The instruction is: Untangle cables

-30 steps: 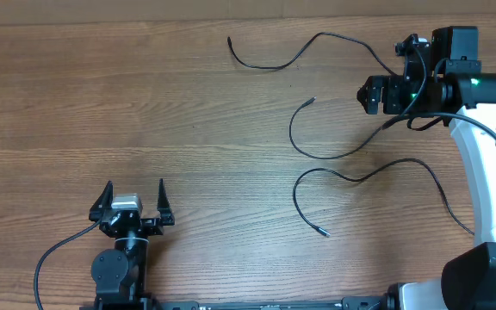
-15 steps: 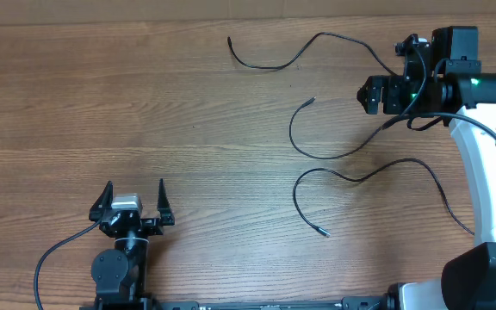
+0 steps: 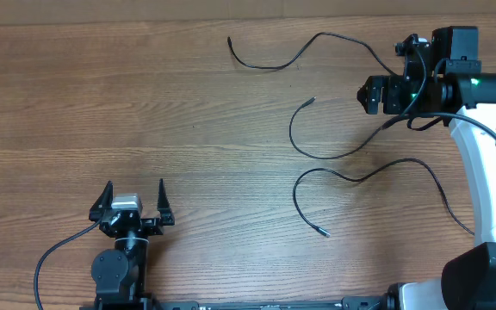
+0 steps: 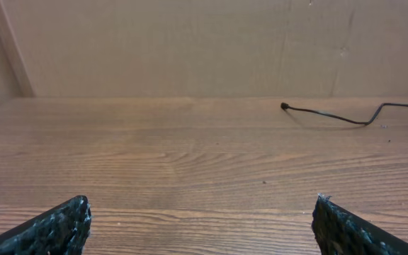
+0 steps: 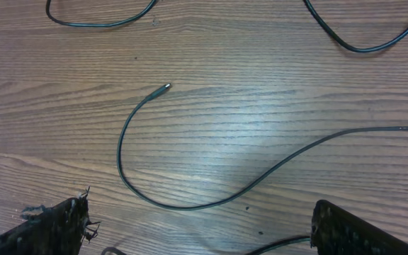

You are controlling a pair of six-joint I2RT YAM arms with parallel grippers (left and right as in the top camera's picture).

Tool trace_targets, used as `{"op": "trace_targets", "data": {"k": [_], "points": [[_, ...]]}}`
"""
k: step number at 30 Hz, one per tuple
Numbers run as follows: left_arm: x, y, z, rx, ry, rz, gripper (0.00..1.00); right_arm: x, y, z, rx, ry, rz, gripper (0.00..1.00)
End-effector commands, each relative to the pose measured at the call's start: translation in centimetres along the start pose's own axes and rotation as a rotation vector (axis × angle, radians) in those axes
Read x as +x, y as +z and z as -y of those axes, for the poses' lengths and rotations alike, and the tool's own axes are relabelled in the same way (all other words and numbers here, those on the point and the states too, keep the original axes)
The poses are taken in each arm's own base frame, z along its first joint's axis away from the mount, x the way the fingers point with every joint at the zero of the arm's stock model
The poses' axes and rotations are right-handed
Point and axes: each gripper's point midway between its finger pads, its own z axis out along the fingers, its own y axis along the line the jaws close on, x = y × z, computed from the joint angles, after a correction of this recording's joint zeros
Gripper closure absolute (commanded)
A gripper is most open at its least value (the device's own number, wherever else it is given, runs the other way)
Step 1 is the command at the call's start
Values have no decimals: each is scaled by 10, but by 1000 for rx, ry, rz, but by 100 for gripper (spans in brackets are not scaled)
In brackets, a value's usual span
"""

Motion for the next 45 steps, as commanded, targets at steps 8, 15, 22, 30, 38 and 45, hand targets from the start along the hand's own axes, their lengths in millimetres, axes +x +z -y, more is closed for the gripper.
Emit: {"op": "trace_targets", "data": {"k": [8,15,22,30,38,45], "points": [[-1,0,-3,-12,-3,9,1,-10,-7,-1,7,-11,32,0],[-1,0,-3,-12,-3,9,0,-10,-6,-1,7,-10,30,0],[-1,0,-3,-13,-3,9,0,-9,-5,-1,7,-9,27,0],[-1,0,-3,-12,-3,9,1,-8,-10,-6,-12,-12,30,0],[-1,0,-3,-12,-3,9,0,1,-30,-25,-38,-40,45,0],[-1,0,-3,-12,-3,9,0,6,-46,-46,-86,-103,217,0]]}}
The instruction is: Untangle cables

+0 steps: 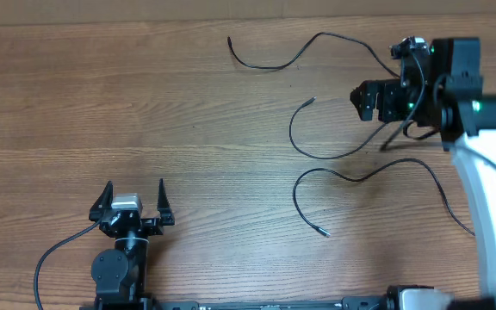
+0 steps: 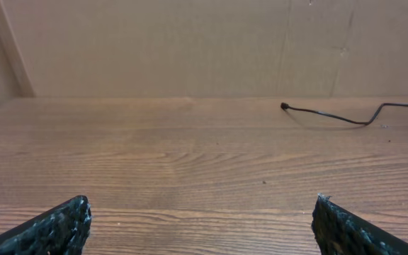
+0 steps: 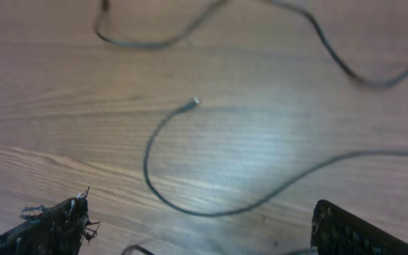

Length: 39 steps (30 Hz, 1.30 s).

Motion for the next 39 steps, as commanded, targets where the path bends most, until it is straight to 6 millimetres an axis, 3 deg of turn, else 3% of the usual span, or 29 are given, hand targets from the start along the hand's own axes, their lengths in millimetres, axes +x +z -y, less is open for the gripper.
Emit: {"op": "trace_targets", "data": {"k": [1,8,14,22,27,35,39], "points": [[-1,0,-3,-12,-3,8,0,9,-14,-14,-46,-12,79,0],[-1,0,-3,-12,-3,8,0,49,-18,-17,-60,59,287,0],[-1,0,-3,-12,-3,8,1,89,-12,-21,-101,17,451,0],[-1,0,-3,-12,-3,8,1,120,-17,-24,-148,17,710,0],[-1,0,-3,-12,-3,8,0,143,-17,-23,-155,24,763,0],[-1,0,-3,-12,-3,8,0,169,-15,-13,-88,70,696,0],[-1,0,-3,-12,-3,8,0,157,-36,-17,-79,13,801,0]]}}
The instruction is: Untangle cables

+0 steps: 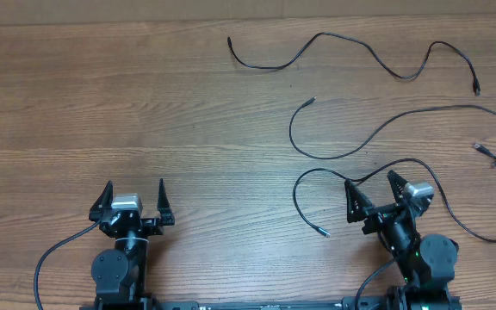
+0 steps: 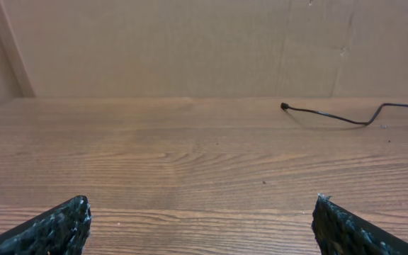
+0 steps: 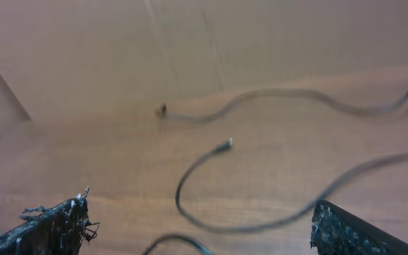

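Observation:
Three black cables lie apart on the wooden table. The far cable (image 1: 343, 43) snakes along the back. A middle cable (image 1: 377, 133) curves from a plug at the centre out to the right edge. The near cable (image 1: 325, 175) loops just ahead of my right gripper (image 1: 375, 186), which stands open and empty at the front right. In the right wrist view the middle cable (image 3: 261, 227) runs between the fingers' line of sight, further off. My left gripper (image 1: 133, 194) is open at the front left, holding nothing; its view shows the far cable's end (image 2: 317, 113).
A plain cardboard-coloured wall (image 2: 190, 42) closes the table's far side. A cable end with a connector (image 1: 489, 153) lies by the right edge. The arms' own leads hang off the front edge.
My right arm has gone from the back right, over the middle cable, to the front right edge. The cables it had covered now show whole. The left arm is unmoved.
My right gripper hung open over the right end of the cables at the back right, then a little further left there. Now it sits open at the front right, and the three cables lie separate. The left gripper stayed open at the front left throughout.

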You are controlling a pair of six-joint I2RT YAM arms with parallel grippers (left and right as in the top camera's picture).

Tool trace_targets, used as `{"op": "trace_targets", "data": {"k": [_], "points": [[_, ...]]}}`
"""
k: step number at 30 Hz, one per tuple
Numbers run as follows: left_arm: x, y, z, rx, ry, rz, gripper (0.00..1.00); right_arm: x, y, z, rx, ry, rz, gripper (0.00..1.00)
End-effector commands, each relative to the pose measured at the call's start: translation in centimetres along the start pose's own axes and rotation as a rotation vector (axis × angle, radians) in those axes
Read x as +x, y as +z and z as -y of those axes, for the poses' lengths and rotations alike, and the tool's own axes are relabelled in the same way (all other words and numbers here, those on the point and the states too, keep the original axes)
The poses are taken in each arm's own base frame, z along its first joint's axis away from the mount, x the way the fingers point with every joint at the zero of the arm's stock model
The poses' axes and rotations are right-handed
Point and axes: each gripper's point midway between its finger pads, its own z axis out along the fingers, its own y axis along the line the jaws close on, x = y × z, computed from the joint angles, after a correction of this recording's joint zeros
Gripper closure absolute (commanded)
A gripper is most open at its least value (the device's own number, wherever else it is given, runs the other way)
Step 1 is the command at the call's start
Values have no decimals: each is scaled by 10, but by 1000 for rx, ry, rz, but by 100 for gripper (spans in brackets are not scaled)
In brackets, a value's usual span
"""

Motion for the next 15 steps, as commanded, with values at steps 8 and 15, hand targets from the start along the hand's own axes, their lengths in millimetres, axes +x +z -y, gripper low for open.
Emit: {"op": "trace_targets", "data": {"k": [8,15], "points": [[-1,0,-3,-12,-3,8,0,-19,-7,19,131,-128,99,0],[-1,0,-3,-12,-3,8,0,-18,-7,16,121,-189,91,0]]}}
